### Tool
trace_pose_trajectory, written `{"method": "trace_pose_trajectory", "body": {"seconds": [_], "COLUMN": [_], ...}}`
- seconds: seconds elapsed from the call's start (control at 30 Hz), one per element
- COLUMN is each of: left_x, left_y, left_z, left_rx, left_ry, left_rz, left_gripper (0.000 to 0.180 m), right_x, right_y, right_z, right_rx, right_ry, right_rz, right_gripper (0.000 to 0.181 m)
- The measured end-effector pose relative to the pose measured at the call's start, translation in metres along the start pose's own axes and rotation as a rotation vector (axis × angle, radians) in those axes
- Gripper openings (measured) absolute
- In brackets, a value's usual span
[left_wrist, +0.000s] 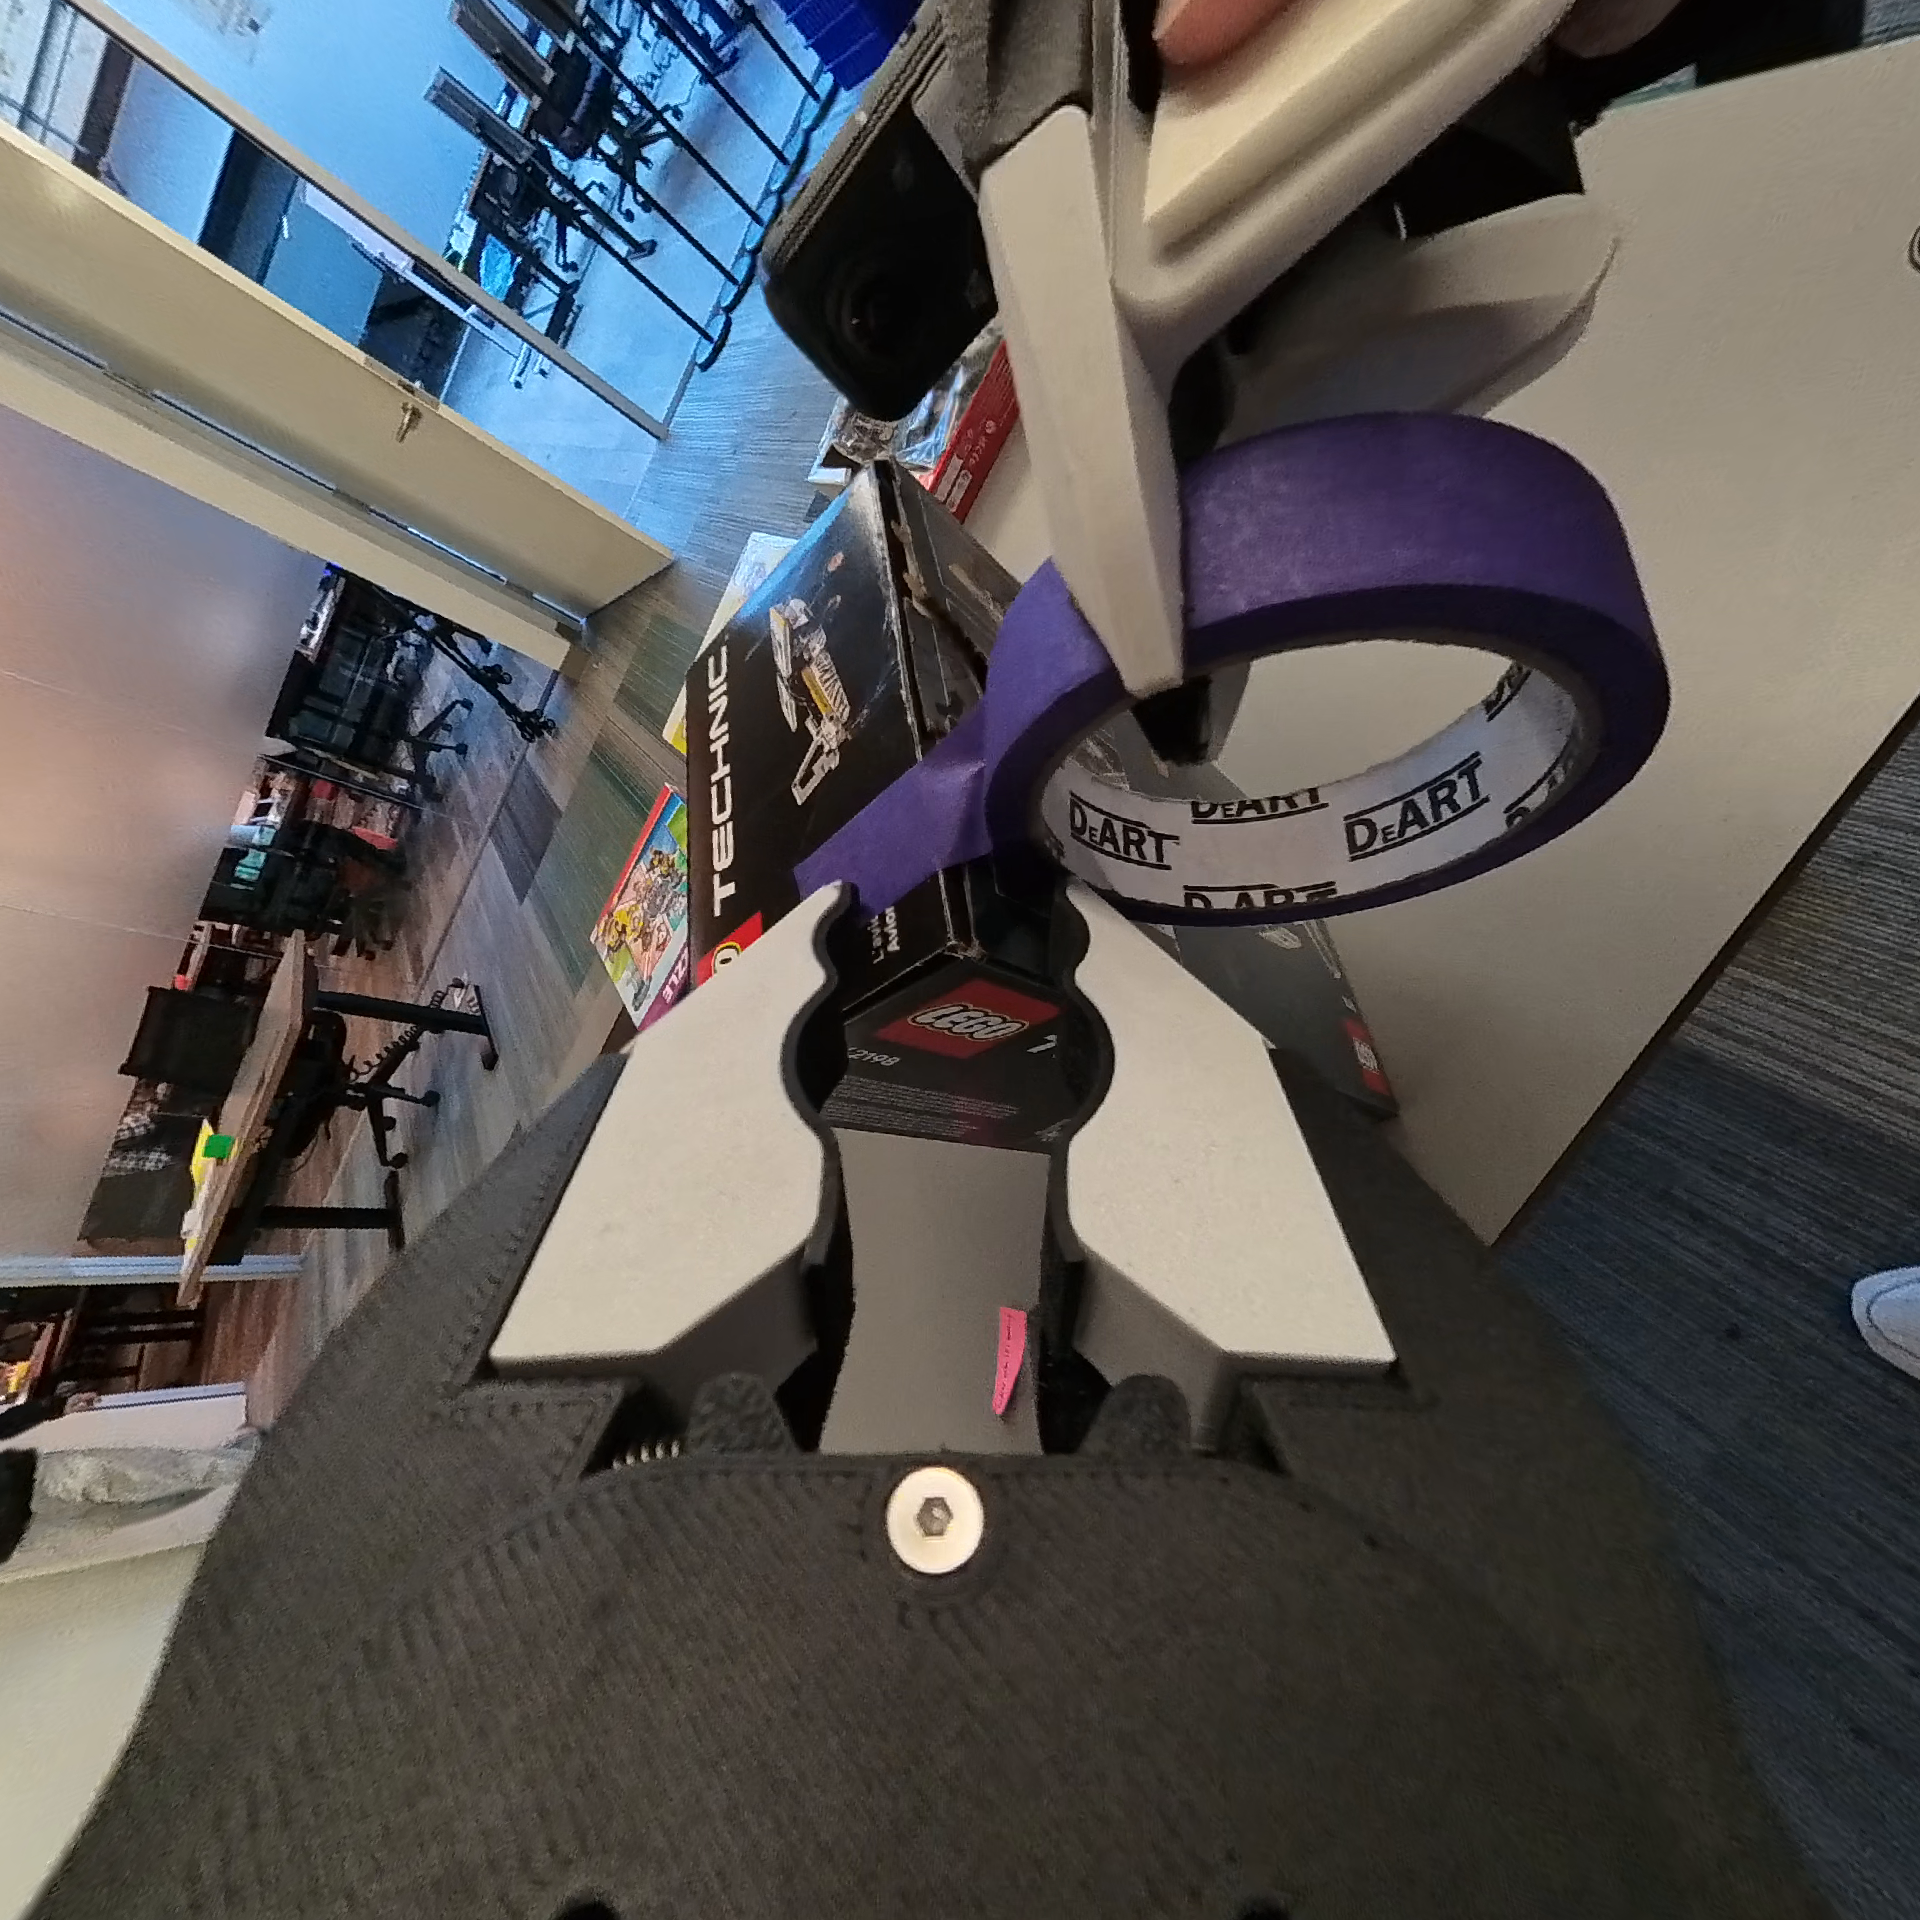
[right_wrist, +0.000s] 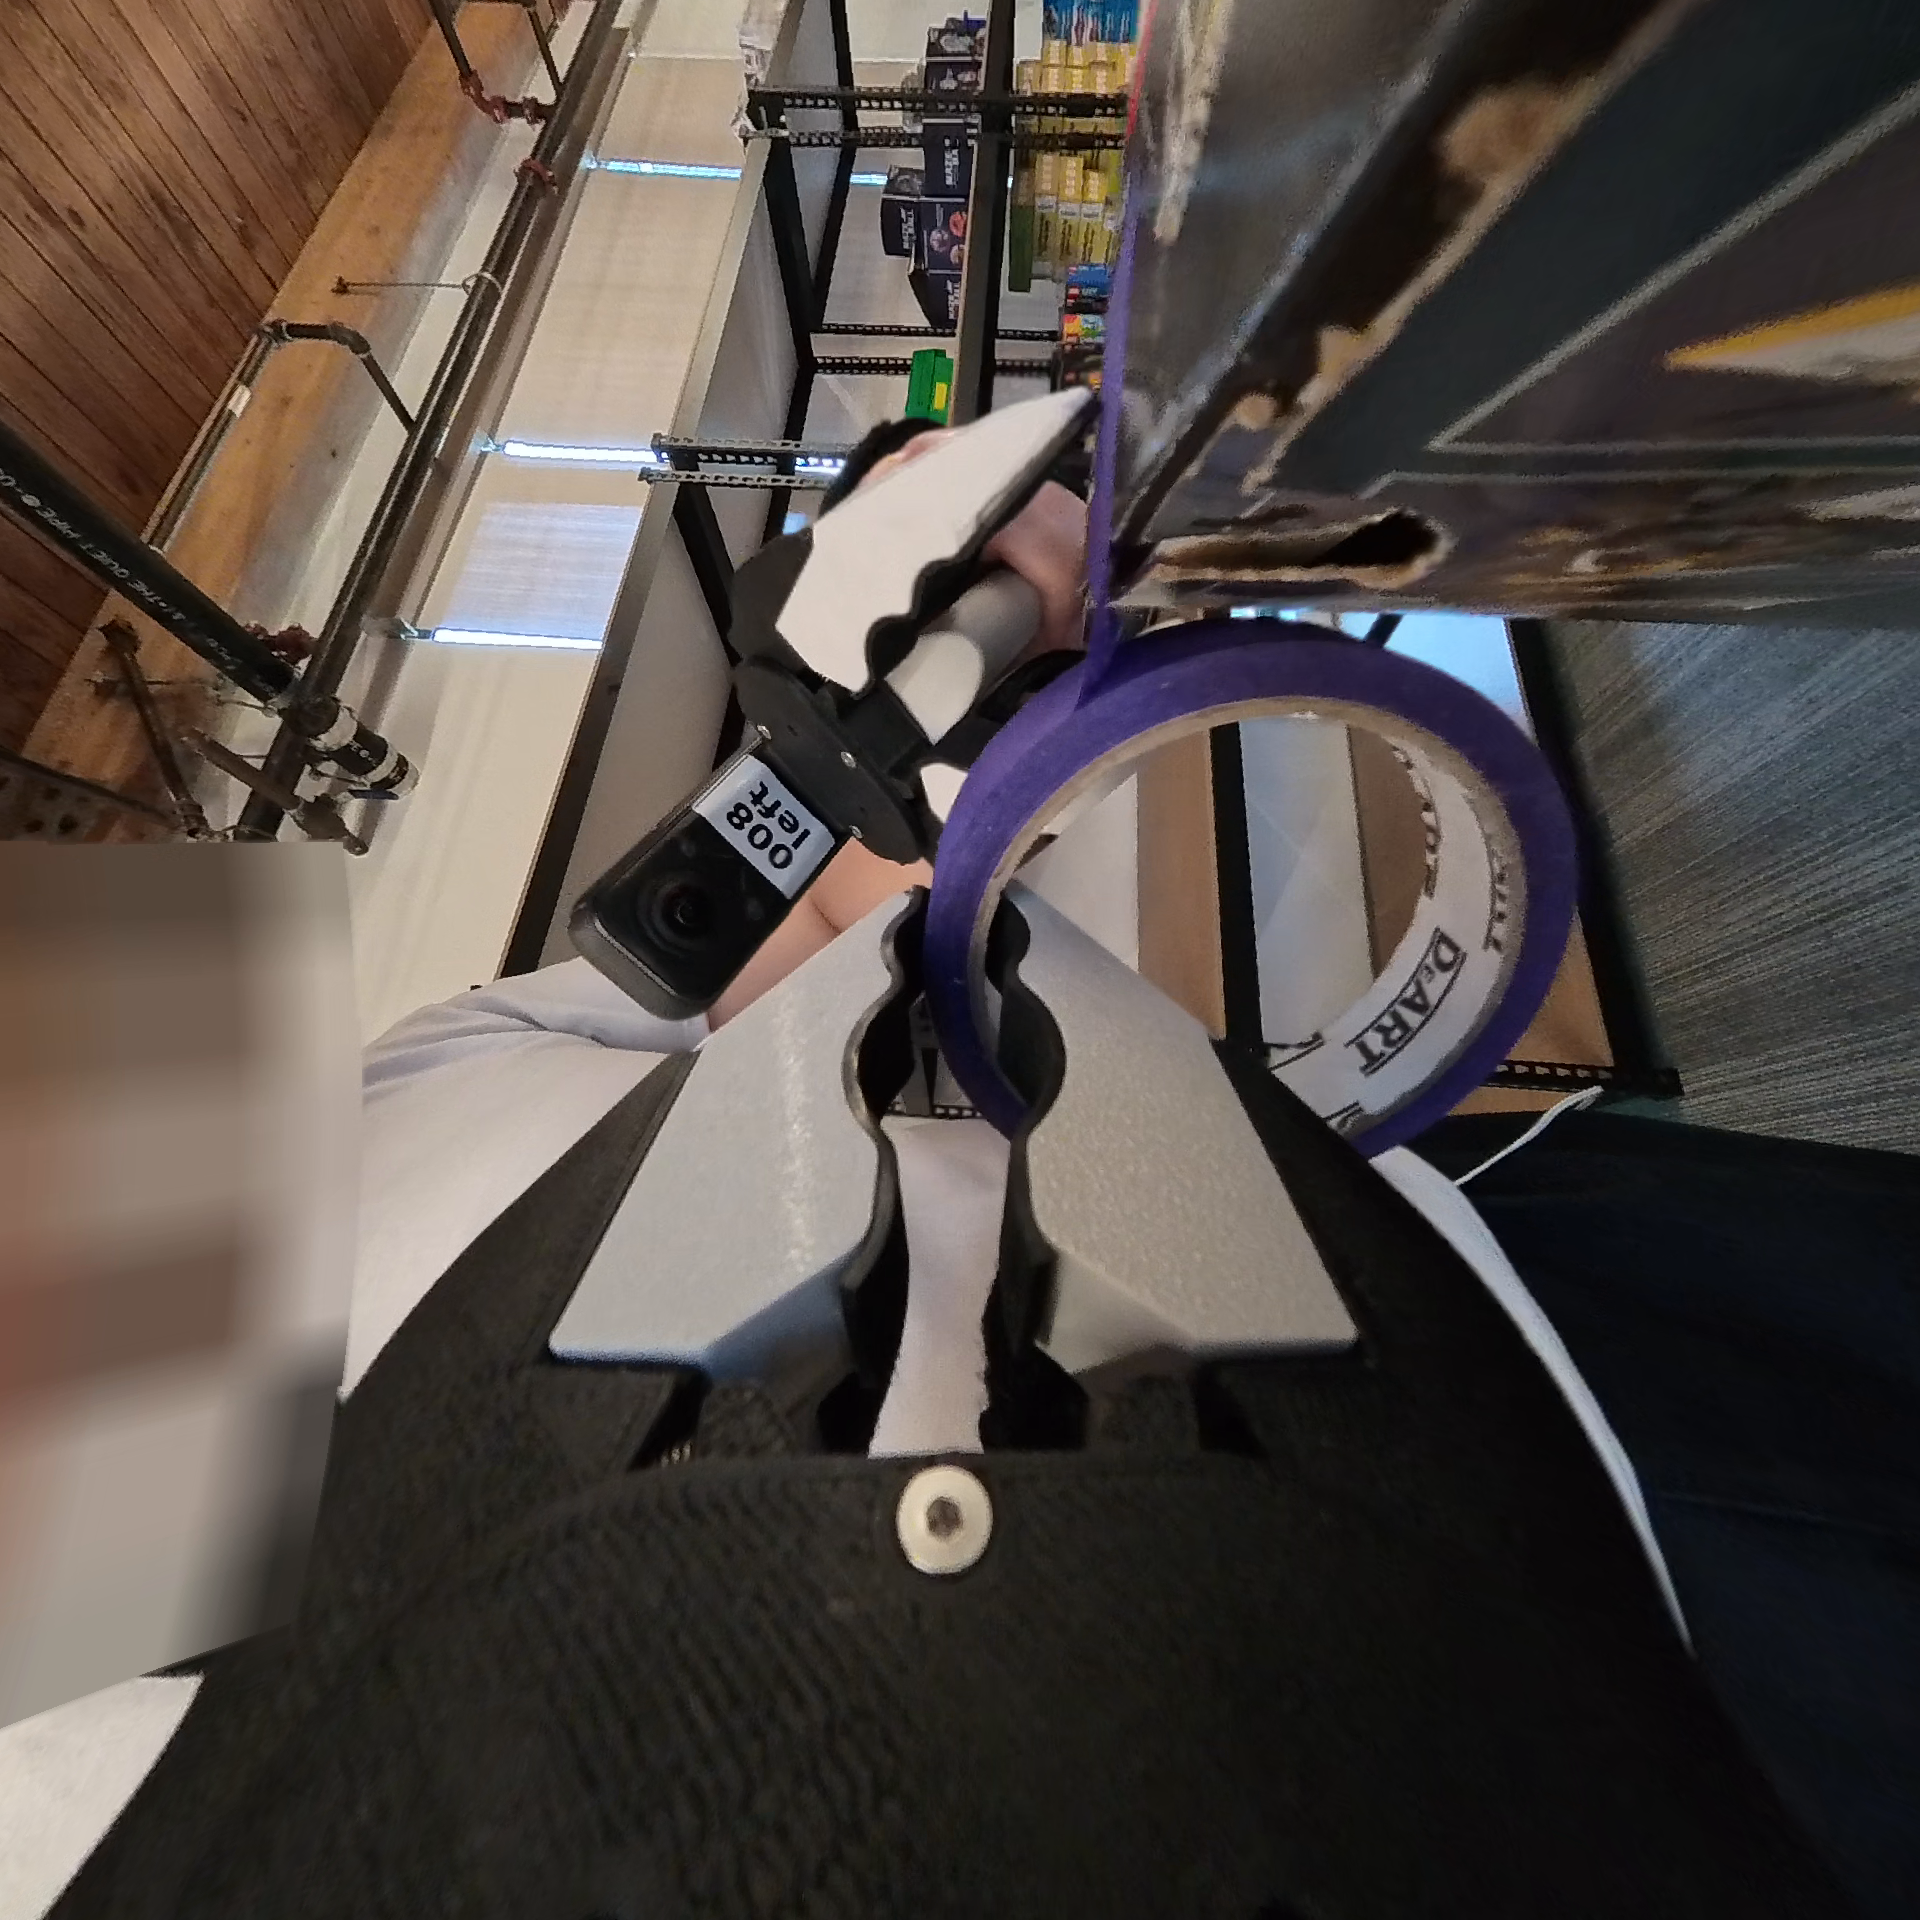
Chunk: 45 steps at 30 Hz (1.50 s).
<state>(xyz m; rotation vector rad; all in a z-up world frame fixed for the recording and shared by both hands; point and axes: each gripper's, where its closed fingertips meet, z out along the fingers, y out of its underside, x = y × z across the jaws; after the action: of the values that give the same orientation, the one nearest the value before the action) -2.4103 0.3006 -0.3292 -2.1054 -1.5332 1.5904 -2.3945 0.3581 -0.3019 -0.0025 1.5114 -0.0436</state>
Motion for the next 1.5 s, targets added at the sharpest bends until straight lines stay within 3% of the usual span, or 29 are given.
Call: {"method": "trace_pose_trajectory", "body": {"seconds": [1.5], "left_x": [-0.004], "left_y": [-0.002], "left_z": [0.003], "left_rx": [-0.025], "left_ry": [0.078], "left_rz": [-0.106], "left_gripper": [0.019], "right_x": [-0.003], "right_y": [0.003], "right_z": [-0.010], "right_rx": [-0.057], "right_ry": [0.077], "right_rz": [0.050], "right_gripper": [0.008]}}
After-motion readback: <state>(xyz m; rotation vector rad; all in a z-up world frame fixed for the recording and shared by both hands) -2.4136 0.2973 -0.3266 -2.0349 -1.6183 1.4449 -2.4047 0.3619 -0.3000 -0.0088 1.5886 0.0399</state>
